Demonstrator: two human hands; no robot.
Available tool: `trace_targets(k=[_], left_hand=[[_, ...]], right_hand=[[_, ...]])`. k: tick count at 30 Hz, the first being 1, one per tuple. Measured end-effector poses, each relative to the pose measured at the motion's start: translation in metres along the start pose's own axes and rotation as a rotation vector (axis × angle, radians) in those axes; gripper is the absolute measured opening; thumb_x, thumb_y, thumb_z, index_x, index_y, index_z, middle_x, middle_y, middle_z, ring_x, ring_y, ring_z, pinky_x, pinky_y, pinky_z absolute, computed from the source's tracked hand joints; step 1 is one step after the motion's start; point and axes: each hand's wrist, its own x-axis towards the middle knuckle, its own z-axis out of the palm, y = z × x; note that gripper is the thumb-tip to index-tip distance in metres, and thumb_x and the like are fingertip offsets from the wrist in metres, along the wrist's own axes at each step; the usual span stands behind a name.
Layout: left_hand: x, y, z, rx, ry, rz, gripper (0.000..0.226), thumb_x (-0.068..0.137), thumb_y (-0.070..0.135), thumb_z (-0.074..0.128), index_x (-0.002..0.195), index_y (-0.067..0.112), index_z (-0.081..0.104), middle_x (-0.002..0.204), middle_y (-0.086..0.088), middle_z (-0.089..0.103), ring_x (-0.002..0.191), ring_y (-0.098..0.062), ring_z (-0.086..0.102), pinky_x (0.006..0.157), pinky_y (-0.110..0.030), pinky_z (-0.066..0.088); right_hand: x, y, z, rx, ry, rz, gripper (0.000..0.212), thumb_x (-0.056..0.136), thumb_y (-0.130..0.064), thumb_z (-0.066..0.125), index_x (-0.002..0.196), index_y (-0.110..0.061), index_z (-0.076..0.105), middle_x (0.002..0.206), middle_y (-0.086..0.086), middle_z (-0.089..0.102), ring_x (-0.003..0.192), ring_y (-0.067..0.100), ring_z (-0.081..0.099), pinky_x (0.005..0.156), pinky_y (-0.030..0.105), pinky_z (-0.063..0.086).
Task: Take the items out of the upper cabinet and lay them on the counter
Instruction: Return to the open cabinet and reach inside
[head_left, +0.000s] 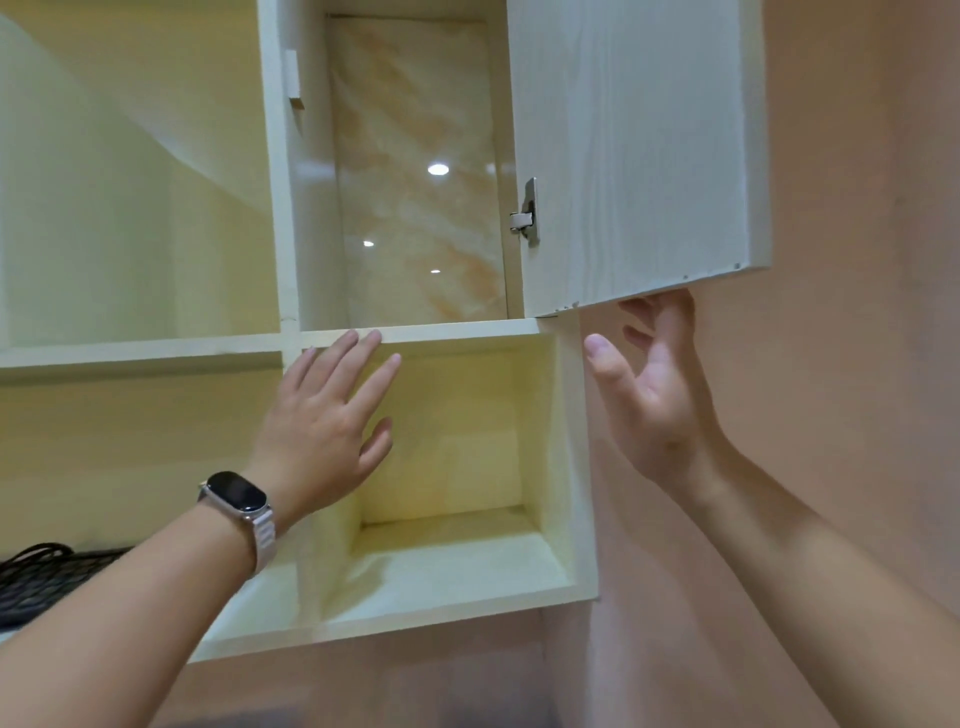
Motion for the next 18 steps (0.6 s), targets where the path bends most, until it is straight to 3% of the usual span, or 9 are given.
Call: trace_targets(k=[4, 6, 8, 10, 12, 15, 18], left_hand=[[-0.003, -0.011, 0.011, 0.070, -0.026, 0.060, 0.064, 0.083, 0.041, 0.049, 0.141, 0.013, 0.048, 0.157, -0.013, 0.028, 0.144, -0.030, 0.024, 0.114, -0.053, 0.021], [-0.003, -0.013, 0.014, 0.070, -0.010, 0.072, 0.064, 0.081, 0.041, 0.053, 0.140, 0.015, 0.050, 0.157, -0.011, 0.026, 0.145, -0.029, 0.023, 0.115, -0.053, 0.019], [-0.003, -0.015, 0.016, 0.052, 0.024, 0.082, 0.064, 0.080, 0.041, 0.055, 0.138, 0.015, 0.051, 0.156, -0.011, 0.028, 0.145, -0.028, 0.025, 0.114, -0.053, 0.020], [-0.003, -0.016, 0.018, 0.039, 0.059, 0.090, 0.064, 0.079, 0.041, 0.057, 0.138, 0.016, 0.053, 0.156, -0.011, 0.030, 0.144, -0.028, 0.027, 0.113, -0.052, 0.023], [-0.004, -0.016, 0.021, 0.013, 0.101, 0.091, 0.062, 0.079, 0.039, 0.059, 0.135, 0.015, 0.055, 0.155, -0.011, 0.032, 0.143, -0.027, 0.029, 0.113, -0.052, 0.023], [-0.005, -0.016, 0.021, -0.047, 0.160, 0.083, 0.057, 0.078, 0.034, 0.062, 0.131, 0.013, 0.058, 0.152, -0.010, 0.036, 0.141, -0.027, 0.032, 0.112, -0.053, 0.026], [-0.006, -0.016, 0.022, -0.075, 0.178, 0.091, 0.056, 0.078, 0.032, 0.062, 0.130, 0.013, 0.059, 0.151, -0.011, 0.040, 0.140, -0.028, 0.035, 0.111, -0.052, 0.028]], right_hand=[[0.002, 0.001, 0.014, 0.013, 0.004, -0.016, 0.045, 0.085, -0.039, 0.052, 0.123, -0.043, 0.029, 0.125, -0.032, 0.037, 0.122, -0.011, 0.039, 0.103, 0.010, 0.029], [0.003, 0.001, 0.021, -0.033, 0.018, -0.063, 0.048, 0.085, -0.037, 0.052, 0.127, -0.034, 0.028, 0.125, -0.029, 0.036, 0.121, -0.012, 0.038, 0.103, 0.011, 0.029], [0.005, 0.000, 0.029, -0.078, 0.007, -0.131, 0.052, 0.086, -0.034, 0.052, 0.131, -0.021, 0.030, 0.127, -0.020, 0.039, 0.124, -0.001, 0.039, 0.108, 0.022, 0.031], [0.006, -0.002, 0.038, -0.132, -0.037, -0.166, 0.055, 0.088, -0.035, 0.051, 0.135, -0.012, 0.032, 0.131, 0.001, 0.043, 0.128, 0.018, 0.042, 0.111, 0.039, 0.033], [0.006, -0.005, 0.050, -0.228, -0.089, -0.151, 0.066, 0.090, -0.041, 0.048, 0.140, -0.001, 0.031, 0.142, 0.015, 0.038, 0.135, 0.028, 0.036, 0.114, 0.044, 0.030], [0.006, -0.008, 0.070, -0.338, -0.173, -0.167, 0.080, 0.091, -0.051, 0.045, 0.154, -0.019, 0.008, 0.160, 0.001, 0.013, 0.149, 0.008, 0.008, 0.120, 0.027, 0.013], [0.009, -0.007, 0.082, -0.384, -0.223, -0.155, 0.084, 0.088, -0.059, 0.043, 0.152, -0.036, -0.006, 0.162, -0.011, -0.001, 0.147, -0.002, -0.006, 0.119, 0.037, 0.013]])
